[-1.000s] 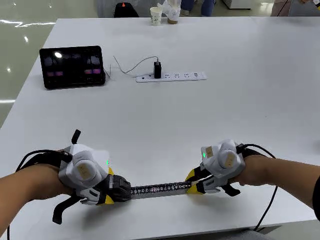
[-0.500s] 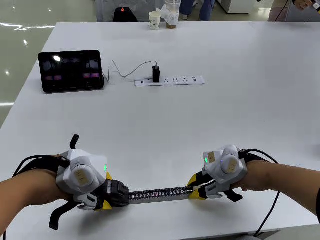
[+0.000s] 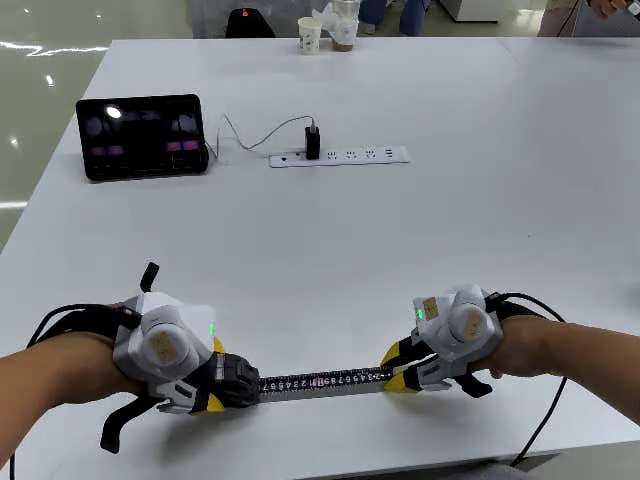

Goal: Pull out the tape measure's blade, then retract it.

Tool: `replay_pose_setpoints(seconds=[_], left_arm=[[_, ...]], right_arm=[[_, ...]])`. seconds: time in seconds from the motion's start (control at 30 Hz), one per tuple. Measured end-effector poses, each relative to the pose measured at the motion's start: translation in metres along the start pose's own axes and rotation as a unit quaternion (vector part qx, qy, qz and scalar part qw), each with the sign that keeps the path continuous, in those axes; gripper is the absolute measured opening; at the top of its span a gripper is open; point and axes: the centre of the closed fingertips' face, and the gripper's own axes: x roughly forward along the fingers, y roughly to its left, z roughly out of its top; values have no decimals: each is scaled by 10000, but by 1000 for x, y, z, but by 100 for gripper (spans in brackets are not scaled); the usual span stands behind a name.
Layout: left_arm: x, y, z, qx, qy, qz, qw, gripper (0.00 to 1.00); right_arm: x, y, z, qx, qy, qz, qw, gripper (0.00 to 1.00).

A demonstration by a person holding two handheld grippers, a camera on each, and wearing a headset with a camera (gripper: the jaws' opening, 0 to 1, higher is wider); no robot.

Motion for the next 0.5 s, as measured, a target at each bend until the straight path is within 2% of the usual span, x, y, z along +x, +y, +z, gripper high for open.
replay_pose_setpoints(seconds=[0.5], left_arm=[[0, 0, -1, -18, 1, 11, 10000, 33]], right_arm=[[-5, -1, -6, 2, 23, -48, 10000, 11]])
